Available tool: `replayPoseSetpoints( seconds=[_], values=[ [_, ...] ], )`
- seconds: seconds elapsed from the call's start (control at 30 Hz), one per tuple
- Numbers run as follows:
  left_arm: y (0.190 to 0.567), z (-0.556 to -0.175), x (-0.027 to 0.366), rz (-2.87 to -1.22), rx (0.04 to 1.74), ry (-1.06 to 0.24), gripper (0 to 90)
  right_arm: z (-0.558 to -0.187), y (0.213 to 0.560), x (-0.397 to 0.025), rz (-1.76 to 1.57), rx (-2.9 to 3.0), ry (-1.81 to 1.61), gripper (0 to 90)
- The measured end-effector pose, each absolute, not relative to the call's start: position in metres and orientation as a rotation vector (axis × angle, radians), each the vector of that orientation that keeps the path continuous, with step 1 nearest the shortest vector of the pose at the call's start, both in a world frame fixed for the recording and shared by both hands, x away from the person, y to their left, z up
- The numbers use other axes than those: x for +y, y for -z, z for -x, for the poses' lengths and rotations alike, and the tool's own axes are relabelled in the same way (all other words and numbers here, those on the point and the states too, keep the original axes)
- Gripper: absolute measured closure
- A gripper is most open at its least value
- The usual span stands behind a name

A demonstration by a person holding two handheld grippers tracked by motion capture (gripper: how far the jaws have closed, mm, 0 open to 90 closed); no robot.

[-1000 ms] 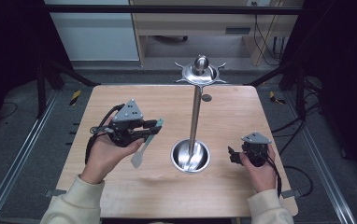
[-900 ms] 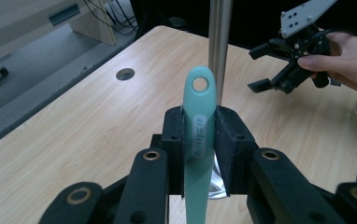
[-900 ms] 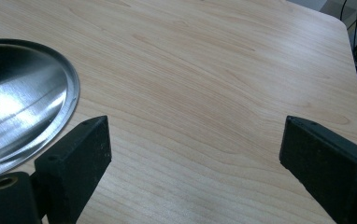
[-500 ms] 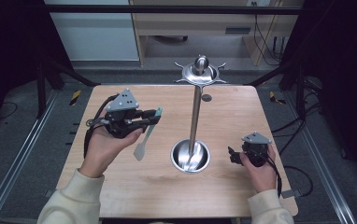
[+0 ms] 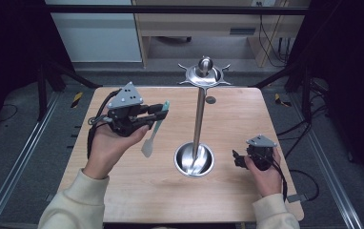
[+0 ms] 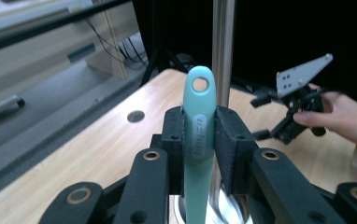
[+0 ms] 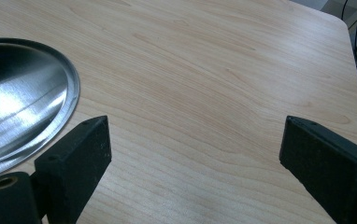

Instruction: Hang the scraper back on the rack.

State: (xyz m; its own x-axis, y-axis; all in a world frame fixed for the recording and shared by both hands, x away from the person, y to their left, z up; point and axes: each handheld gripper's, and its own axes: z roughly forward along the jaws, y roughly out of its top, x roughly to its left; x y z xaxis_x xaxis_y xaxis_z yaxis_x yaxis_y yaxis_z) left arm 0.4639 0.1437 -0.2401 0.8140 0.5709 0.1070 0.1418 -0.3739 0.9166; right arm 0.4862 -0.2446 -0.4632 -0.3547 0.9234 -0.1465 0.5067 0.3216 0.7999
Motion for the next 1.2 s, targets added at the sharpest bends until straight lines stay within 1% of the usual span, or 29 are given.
replayPoseSetpoints(
  seconds=[0.3,0.6,0.8,1.2],
  values=[
    [0.230,-0.461,0.142,-1.868,0.534,-0.504,74.3,-0.486,0.463,-0.245,-1.255,1.982,-0.885,9.4],
    [0.221,-0.459,0.138,-1.849,0.520,-0.510,74.3,-0.486,0.463,-0.246,-1.258,1.980,-0.884,9.4],
    [0.209,-0.458,0.137,-1.808,0.519,-0.513,74.2,-0.486,0.463,-0.246,-1.255,1.982,-0.886,9.4],
    [0.200,-0.460,0.133,-1.799,0.511,-0.515,74.2,-0.486,0.463,-0.246,-1.253,1.985,-0.887,9.5]
  ],
)
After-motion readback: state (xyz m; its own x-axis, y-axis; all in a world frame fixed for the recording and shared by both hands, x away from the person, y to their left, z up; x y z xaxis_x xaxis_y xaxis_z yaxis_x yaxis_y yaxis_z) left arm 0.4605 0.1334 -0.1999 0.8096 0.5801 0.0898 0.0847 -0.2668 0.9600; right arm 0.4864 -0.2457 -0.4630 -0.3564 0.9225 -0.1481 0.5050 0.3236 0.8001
